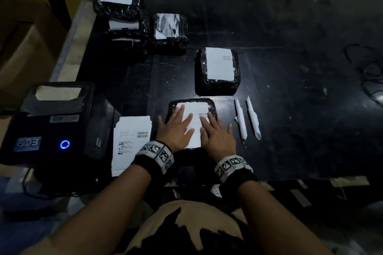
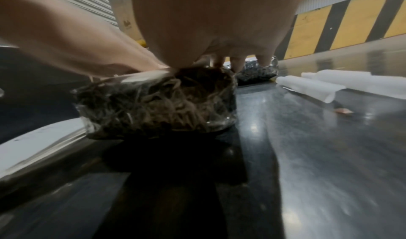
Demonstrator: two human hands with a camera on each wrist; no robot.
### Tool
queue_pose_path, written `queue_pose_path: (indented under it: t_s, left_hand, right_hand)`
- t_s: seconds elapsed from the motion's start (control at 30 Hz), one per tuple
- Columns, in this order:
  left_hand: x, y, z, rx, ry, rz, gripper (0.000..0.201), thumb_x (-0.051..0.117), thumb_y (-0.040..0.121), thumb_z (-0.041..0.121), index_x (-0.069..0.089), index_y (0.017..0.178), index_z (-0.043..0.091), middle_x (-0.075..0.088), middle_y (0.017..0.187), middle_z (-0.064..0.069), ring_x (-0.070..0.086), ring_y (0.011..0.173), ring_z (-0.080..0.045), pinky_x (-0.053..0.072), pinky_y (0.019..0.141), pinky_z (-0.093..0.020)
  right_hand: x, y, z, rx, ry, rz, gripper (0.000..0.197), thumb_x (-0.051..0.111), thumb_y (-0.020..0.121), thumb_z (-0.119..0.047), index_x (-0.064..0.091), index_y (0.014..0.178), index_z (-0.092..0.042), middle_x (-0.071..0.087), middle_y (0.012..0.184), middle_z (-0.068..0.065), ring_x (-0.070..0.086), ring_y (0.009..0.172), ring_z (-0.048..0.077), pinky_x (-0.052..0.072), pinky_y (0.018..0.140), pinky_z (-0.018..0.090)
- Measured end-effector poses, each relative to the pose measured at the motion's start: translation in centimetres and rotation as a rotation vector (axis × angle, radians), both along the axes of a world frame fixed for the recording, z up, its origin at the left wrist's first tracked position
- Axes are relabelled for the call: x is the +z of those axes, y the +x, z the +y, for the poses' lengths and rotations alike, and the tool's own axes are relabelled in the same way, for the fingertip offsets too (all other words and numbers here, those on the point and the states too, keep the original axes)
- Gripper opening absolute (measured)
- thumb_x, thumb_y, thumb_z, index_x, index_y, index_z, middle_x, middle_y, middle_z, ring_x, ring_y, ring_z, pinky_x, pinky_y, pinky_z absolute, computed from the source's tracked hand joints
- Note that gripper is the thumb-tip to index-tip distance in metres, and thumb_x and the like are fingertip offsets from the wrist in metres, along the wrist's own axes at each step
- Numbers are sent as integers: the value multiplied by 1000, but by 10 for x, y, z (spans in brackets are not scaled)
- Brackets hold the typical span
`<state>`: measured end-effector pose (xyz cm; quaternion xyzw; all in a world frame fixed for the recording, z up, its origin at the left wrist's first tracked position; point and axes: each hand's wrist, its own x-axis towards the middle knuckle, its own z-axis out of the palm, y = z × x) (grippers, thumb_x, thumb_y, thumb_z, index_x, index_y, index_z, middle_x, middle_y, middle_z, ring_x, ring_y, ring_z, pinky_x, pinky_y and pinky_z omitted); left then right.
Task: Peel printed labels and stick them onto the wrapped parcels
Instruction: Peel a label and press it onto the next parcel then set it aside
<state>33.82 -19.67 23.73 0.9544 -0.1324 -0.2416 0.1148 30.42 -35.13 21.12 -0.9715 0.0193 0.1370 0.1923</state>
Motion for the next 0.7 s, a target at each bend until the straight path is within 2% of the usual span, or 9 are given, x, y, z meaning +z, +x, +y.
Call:
queue_pose_path:
  t_s: [0.13,0.27,0.33,0.4,0.47,0.63,0.7]
  left_hand:
    - [-9,-24,3,-9,-13,-78,55,25,101,45,12,152,31,-7,160,13,-6,147,-7,3,116,-59]
    - [-6,-26,13,2,14,-90,51,27,101,42,17,150,35,-3,161,13,-2,148,-7,4,116,-59]
    - [-4,-28,13,6,8,-72,49,28,101,40,20,149,35,-3,161,11,-2,148,-9,4,117,-58]
    - [-3,-30,12,16,-10,-68,48,29,101,39,22,149,35,-2,161,9,-1,148,-10,4,117,-57]
    - [-2,-32,11,25,-20,-77,48,30,101,39,24,148,35,-1,161,9,-1,148,-10,5,117,-58]
    - [-1,-33,9,44,-38,-79,48,31,100,38,25,148,34,-1,161,10,-1,148,-9,2,117,-59]
    - [-1,-34,7,42,-46,-87,50,32,100,39,25,148,31,-1,162,7,0,148,-12,1,117,-57]
  right_hand:
    - [-1,0,-5,9,13,-11,49,24,102,-42,23,151,-36,9,162,-10,3,150,18,-2,118,50]
    - [6,6,-10,7,-17,-7,50,27,102,-40,28,150,-26,13,162,-5,4,150,19,-1,119,48]
    - [11,5,-9,25,-6,-100,44,37,100,-34,43,141,-20,28,158,1,16,149,21,7,120,48]
    - [13,-2,-3,99,11,-213,35,46,97,-30,56,128,-17,47,146,4,36,140,23,18,118,48]
    - [7,-14,3,145,29,-235,35,48,96,-30,59,128,-18,51,142,3,43,136,23,22,116,46]
    - [-1,-28,-12,75,5,-172,43,39,101,-36,47,141,-22,40,152,-3,32,143,16,5,120,40]
    - [2,-30,-15,40,10,-167,44,40,100,-35,47,141,-19,39,152,-1,32,142,16,4,120,39]
